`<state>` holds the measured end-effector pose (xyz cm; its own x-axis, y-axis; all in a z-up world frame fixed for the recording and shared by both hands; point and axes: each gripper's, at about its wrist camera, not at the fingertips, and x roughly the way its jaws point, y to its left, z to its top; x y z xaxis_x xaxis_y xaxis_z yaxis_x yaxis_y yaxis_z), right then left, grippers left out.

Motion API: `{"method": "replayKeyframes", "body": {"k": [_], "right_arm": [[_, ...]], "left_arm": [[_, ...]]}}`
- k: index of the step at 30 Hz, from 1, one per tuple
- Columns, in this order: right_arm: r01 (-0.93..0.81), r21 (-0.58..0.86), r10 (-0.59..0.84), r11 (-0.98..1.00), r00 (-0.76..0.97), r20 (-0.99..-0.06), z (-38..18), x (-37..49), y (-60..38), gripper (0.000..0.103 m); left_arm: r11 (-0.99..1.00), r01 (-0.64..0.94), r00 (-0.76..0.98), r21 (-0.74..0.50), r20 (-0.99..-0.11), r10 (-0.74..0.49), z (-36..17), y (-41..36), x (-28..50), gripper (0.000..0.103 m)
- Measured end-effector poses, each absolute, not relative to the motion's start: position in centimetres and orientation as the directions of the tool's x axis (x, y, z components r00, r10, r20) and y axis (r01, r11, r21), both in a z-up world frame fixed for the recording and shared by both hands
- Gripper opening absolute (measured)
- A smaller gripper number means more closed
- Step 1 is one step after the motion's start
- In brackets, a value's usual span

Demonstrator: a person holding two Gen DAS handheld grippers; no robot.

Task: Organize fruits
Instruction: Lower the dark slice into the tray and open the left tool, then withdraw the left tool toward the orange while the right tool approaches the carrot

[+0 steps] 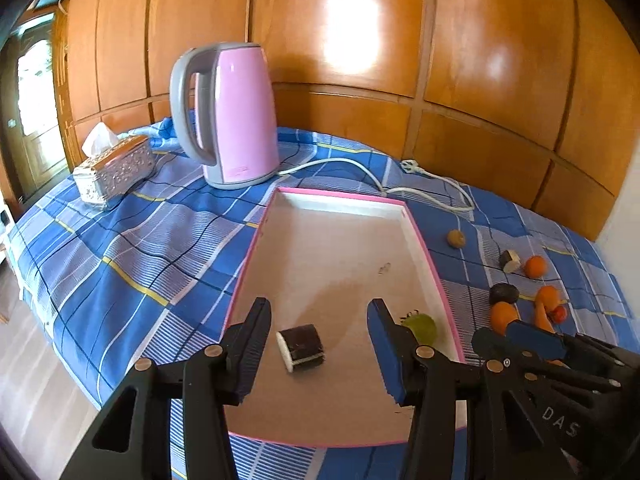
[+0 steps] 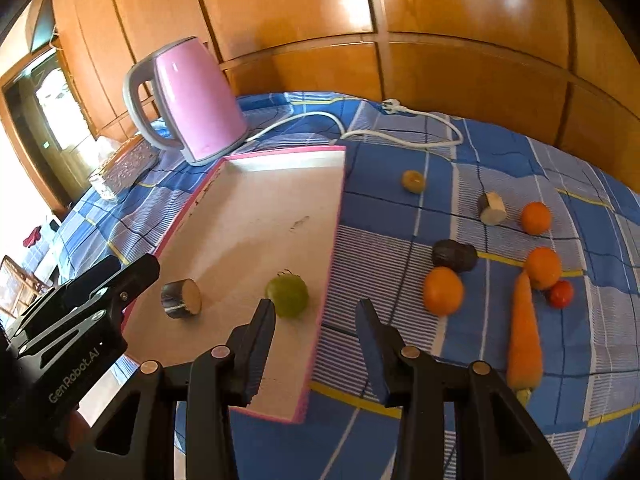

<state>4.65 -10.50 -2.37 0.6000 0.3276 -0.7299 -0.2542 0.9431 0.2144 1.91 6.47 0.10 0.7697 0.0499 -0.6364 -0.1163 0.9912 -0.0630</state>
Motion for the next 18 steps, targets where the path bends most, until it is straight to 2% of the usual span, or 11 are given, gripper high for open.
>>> {"method": "replayKeyframes", "body": {"k": [18], "right_arm": [[-0.049,0.235,0.212,0.971,0.632,-0.745,-3.7,3.7,-18.2,0.042]], "left_arm": [[0.999,0.027,0.752,-0.035,-0.658,-0.043,-0.6,2.1,1.6,0.051]]}}
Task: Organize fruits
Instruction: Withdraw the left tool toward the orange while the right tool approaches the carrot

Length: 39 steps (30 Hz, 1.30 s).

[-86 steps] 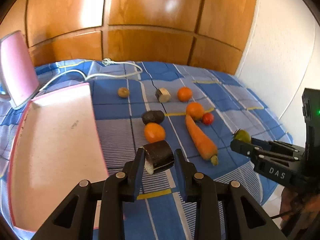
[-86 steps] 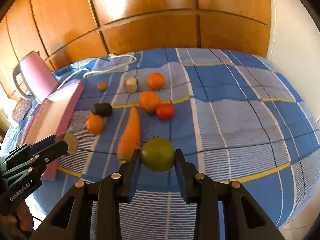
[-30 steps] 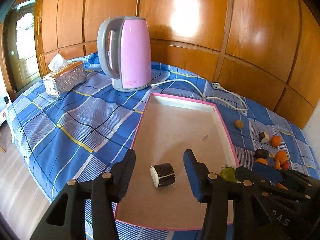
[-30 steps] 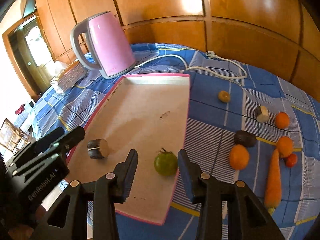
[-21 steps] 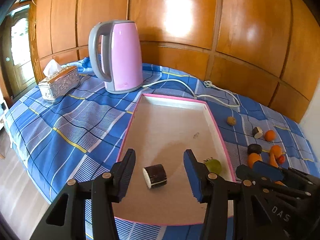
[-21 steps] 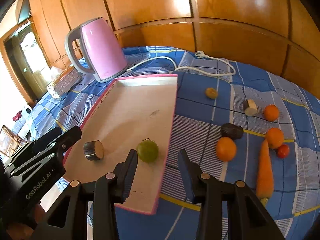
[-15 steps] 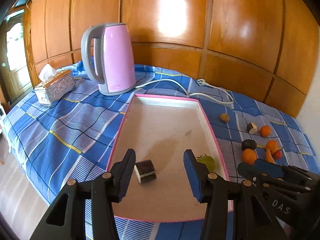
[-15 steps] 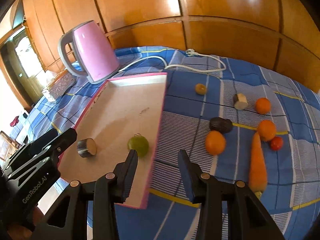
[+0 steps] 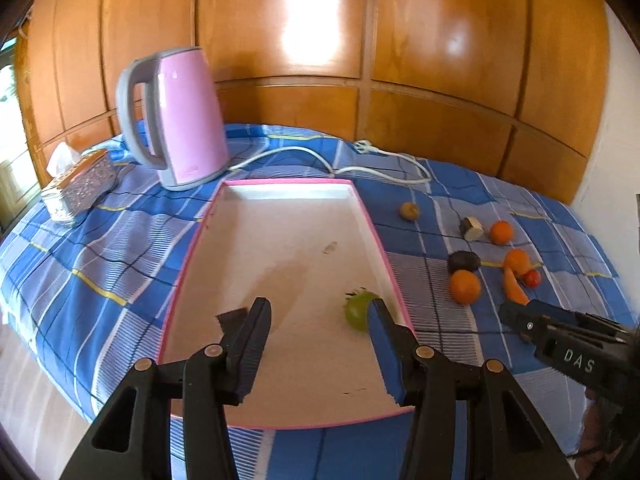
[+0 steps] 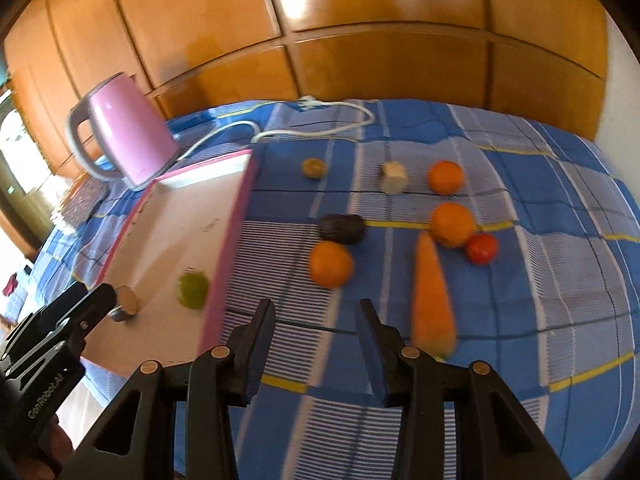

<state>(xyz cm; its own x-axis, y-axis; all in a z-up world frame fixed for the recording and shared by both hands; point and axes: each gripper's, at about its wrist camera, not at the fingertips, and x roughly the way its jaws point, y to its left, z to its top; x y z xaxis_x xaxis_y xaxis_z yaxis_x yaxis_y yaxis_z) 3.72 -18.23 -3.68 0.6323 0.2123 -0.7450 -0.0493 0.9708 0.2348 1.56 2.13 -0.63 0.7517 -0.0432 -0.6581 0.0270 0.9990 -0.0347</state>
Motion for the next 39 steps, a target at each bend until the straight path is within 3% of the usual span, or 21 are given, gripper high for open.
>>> {"method": "replayKeyframes", "body": {"k": [15,37,39], "right_arm": [[0.156,0.254,0.106,0.955,0.62,-0.778,-6.0,2.3,-26.1,0.042],[0.067,0.258,0.171,0.964,0.589,-0.79,-7.3,4.1,-24.6,0.042],[0.055,0.245,0.17,0.968,0.574,-0.801,-7.9,4.3,-24.2,0.038]], "left_arm": [[0.978,0.206,0.703,-0.046,-0.688,-0.18,-1.4,-2.8,2.5,0.051],[0.955,0.281,0.631,-0.092,-0.732,-0.257,-2.7,-5.4,3.8,0.051],[0.953,0.285,0.625,-0.1,-0.734,-0.263,-2.8,-5.7,4.1,0.051]]}}
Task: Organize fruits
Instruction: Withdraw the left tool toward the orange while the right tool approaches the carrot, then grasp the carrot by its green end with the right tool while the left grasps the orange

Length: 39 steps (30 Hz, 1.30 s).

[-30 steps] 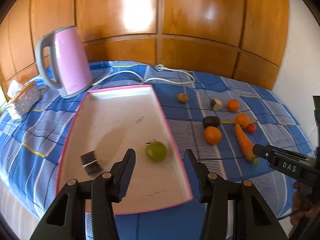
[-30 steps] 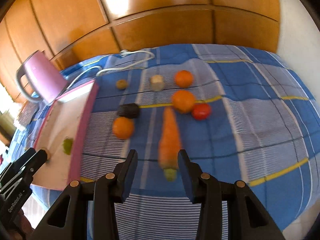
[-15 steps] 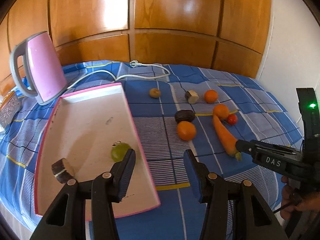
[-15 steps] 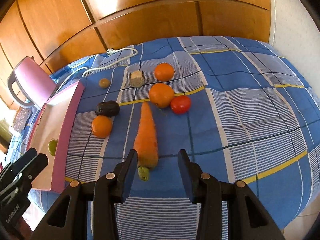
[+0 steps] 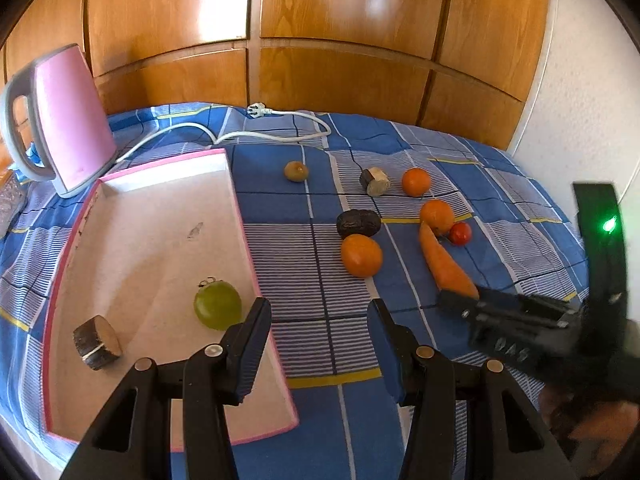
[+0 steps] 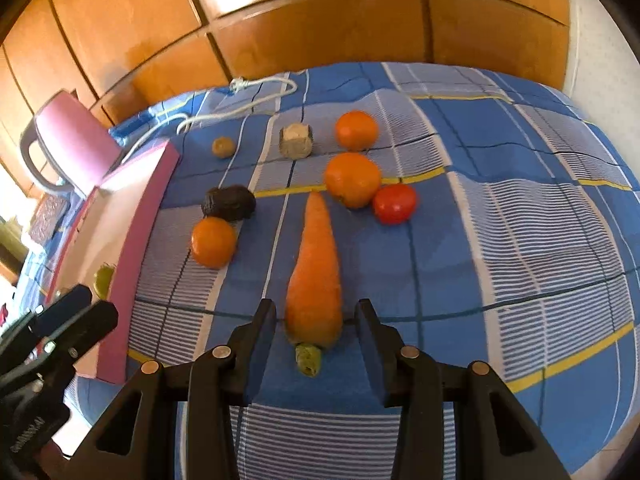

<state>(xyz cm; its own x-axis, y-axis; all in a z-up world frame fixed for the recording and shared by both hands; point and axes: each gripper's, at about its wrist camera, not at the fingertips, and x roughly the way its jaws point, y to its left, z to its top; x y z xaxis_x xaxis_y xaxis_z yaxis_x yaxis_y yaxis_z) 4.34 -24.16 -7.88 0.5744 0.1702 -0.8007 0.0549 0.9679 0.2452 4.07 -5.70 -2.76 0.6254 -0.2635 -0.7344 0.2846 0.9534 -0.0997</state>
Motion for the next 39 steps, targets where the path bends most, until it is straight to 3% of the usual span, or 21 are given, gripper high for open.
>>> {"method": "replayKeyframes", "body": {"k": [8,12,16,27,29,32,39], "right_arm": [[-0.002,0.156,0.131,0.988,0.55,-0.825,-8.4,5.1,-23.2,0.039],[0.026,0.196,0.148,0.98,0.559,-0.816,-8.2,5.1,-23.7,0.038],[0.016,0.178,0.137,0.984,0.574,-0.807,-8.2,5.0,-23.7,0.03],[-0.003,0.184,0.152,0.983,0.584,-0.797,-8.3,4.9,-23.8,0.031],[-0.002,0.188,0.153,0.982,0.585,-0.796,-8.3,4.9,-23.8,0.031],[0.0,0.185,0.15,0.983,0.588,-0.795,-8.4,4.8,-23.8,0.031],[-0.007,0.167,0.138,0.986,0.598,-0.79,-8.4,4.7,-23.5,0.031]], "left_arm": [[0.945,0.299,0.6,-0.133,-0.743,-0.295,-3.2,-7.1,5.7,0.051],[0.94,0.307,0.583,-0.146,-0.752,-0.307,-3.6,-7.9,6.8,0.051],[0.938,0.307,0.567,-0.162,-0.76,-0.317,-4.0,-8.6,8.2,0.051],[0.93,0.327,0.527,-0.166,-0.785,-0.326,-5.4,-10.7,10.9,0.051],[0.931,0.327,0.523,-0.163,-0.789,-0.322,-5.7,-11.1,11.2,0.049],[0.935,0.323,0.515,-0.146,-0.802,-0.303,-6.5,-11.5,11.7,0.035],[0.936,0.317,0.526,-0.153,-0.793,-0.308,-7.0,-11.1,10.4,0.033]]}}
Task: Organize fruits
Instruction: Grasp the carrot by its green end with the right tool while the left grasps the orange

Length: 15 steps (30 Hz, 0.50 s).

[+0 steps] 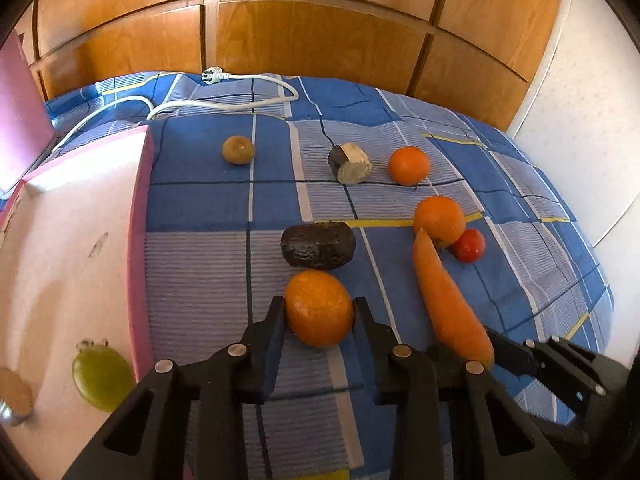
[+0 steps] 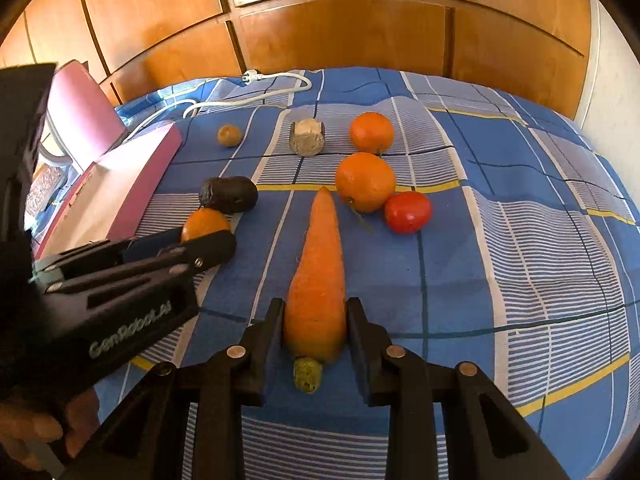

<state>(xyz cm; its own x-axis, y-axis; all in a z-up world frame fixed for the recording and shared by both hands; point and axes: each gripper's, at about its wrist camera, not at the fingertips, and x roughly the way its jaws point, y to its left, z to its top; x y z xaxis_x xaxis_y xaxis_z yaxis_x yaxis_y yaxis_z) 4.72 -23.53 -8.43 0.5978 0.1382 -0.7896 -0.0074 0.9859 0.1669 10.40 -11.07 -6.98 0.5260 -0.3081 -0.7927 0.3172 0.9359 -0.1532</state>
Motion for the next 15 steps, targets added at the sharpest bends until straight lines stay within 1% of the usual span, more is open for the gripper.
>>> {"method": "replayKeyframes", "body": {"k": [4,7,15], "right_arm": [[-0.016,0.156,0.135,0.988,0.591,-0.795,-8.4,4.8,-23.4,0.031],[-0.034,0.121,0.117,0.992,0.592,-0.797,-8.5,4.7,-23.0,0.032],[-0.034,0.111,0.11,0.993,0.59,-0.8,-8.5,4.7,-22.9,0.032]], "left_arm": [[0.935,0.307,0.524,-0.176,-0.789,-0.32,-6.8,-10.6,8.9,0.032],[0.937,0.294,0.527,-0.191,-0.785,-0.325,-6.8,-10.2,8.4,0.032],[0.938,0.29,0.528,-0.191,-0.786,-0.323,-6.7,-10.1,8.1,0.032]]}}
